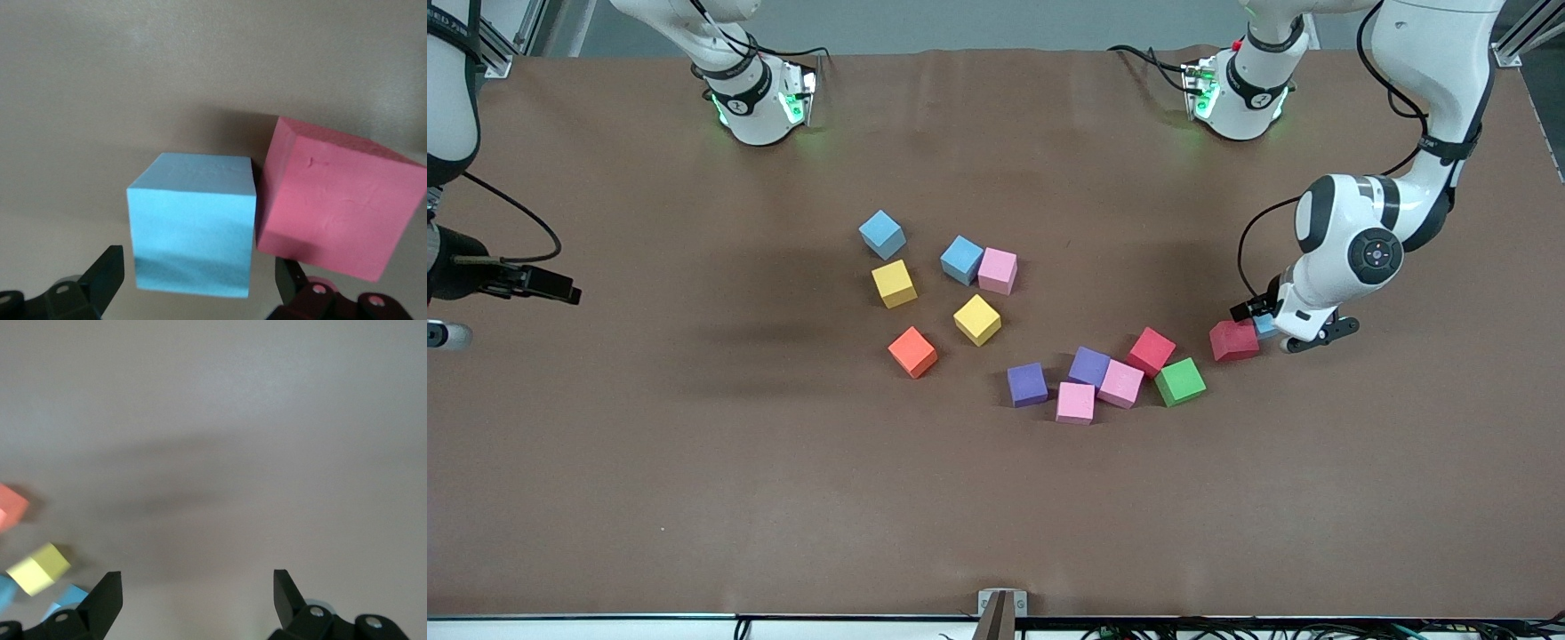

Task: Arrange 11 blocks into digit 3
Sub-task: 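Lift the blue cube with the left gripper while the right gripper grasps the yellow cube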

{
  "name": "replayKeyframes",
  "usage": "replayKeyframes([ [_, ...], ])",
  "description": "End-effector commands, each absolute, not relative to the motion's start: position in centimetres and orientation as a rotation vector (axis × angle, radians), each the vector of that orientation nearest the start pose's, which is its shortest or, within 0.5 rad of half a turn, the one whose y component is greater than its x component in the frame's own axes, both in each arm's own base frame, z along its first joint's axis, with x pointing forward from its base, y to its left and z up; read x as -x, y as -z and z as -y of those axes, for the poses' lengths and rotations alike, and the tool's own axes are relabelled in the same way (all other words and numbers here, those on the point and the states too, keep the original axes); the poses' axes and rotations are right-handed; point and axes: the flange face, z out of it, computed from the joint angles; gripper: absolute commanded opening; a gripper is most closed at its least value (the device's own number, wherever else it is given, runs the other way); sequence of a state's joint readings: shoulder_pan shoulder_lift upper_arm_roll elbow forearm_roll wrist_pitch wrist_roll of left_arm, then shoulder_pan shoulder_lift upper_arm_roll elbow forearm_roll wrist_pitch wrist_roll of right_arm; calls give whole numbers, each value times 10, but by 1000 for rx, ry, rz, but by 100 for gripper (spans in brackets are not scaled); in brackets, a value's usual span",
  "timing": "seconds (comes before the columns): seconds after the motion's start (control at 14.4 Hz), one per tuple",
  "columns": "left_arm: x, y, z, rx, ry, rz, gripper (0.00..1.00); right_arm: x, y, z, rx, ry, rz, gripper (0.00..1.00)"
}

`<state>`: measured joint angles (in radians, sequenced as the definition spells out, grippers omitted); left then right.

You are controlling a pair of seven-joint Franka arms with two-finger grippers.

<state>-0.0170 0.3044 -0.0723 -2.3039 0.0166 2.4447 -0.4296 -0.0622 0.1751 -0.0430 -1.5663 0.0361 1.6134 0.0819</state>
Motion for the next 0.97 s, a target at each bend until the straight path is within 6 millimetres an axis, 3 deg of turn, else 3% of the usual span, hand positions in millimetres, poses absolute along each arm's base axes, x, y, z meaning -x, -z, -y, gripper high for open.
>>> replayKeyframes([
  [0.0, -513, -198, 47, 3068, -201, 520, 100, -604, -525, 6, 3057, -181, -496, 100],
  [0.14, -525, -198, 46, 3081, -161, 512, 100, -608, -513, -32, 3039, -192, -667, 100],
  [0.28, -529, -197, 47, 3087, -143, 511, 100, -604, -504, -82, 3016, -190, -824, 100],
  [0.42, -532, -197, 47, 3088, -136, 511, 95, -597, -482, -120, 2995, -182, -931, 100],
  [0.55, -532, -198, 48, 3089, -136, 509, 65, -591, -460, -152, 2966, -146, -1015, 100],
  [0.69, -532, -205, 51, 3091, -122, 504, 43, -583, -437, -183, 2945, -122, -1070, 100],
  [0.76, -533, -220, 56, 3094, -96, 502, 39, -581, -429, -193, 2937, -130, -1111, 100],
  [0.9, -525, -245, 85, 3097, -106, 449, 38, -574, -413, -200, 2933, -159, -1170, 100],
])
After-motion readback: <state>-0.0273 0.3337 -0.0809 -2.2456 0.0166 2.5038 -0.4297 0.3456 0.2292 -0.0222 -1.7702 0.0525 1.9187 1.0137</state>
